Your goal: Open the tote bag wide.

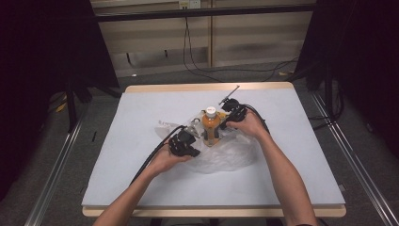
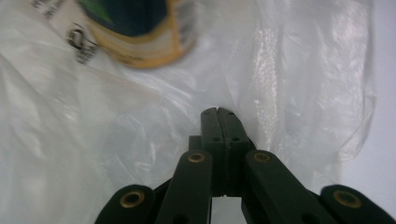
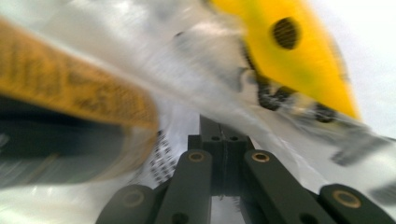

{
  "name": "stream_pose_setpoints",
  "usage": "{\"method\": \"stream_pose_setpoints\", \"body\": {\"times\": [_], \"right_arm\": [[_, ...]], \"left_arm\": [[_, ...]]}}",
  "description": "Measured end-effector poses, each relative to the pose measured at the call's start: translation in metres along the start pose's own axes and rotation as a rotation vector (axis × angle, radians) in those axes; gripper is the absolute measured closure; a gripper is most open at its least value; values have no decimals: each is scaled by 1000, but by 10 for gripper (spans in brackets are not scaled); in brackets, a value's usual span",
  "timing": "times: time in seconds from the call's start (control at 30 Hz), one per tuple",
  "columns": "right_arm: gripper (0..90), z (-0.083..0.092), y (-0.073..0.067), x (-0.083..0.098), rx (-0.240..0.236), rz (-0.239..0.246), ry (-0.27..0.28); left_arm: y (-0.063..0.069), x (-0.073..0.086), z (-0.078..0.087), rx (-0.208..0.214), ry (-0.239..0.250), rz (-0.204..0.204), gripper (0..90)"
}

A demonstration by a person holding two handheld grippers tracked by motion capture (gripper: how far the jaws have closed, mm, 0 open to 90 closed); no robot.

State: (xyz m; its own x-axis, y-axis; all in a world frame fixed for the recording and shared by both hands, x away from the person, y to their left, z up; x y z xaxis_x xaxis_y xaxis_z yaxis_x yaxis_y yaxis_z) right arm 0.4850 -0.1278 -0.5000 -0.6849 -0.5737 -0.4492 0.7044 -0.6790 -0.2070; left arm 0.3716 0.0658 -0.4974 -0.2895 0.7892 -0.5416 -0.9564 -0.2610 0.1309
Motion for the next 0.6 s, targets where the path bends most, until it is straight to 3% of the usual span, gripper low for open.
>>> {"method": "stream_pose_setpoints", "body": {"times": [0.07,0.2,0.4,0.6], "right_arm": [[900,-1,4,-3,19,-25,10],[900,-2,11,-8,55,-28,19],[900,-4,22,-13,70,-79,63],[900,-5,33,-18,110,-91,74]], "left_arm": [[10,2,0,18,1,-10,900],[26,7,1,24,-9,-50,900],[41,12,3,51,-18,-93,900],[53,16,5,67,-29,-123,900]]}}
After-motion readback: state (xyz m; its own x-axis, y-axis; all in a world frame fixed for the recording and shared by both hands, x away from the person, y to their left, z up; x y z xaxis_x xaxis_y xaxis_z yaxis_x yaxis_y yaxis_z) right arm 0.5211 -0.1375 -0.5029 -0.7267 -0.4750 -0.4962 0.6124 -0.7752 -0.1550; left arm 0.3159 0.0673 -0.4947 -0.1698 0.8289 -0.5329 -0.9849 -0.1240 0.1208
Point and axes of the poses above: each handheld gripper's, and its own axes: z roughly backward along the jaws, x roughly out of its underside, y roughly to its right, the point moved 4 cm from there along -z, roughly forward along the jaws, and after that the axes turned 1 degree about -z, right-handed, at the moved point
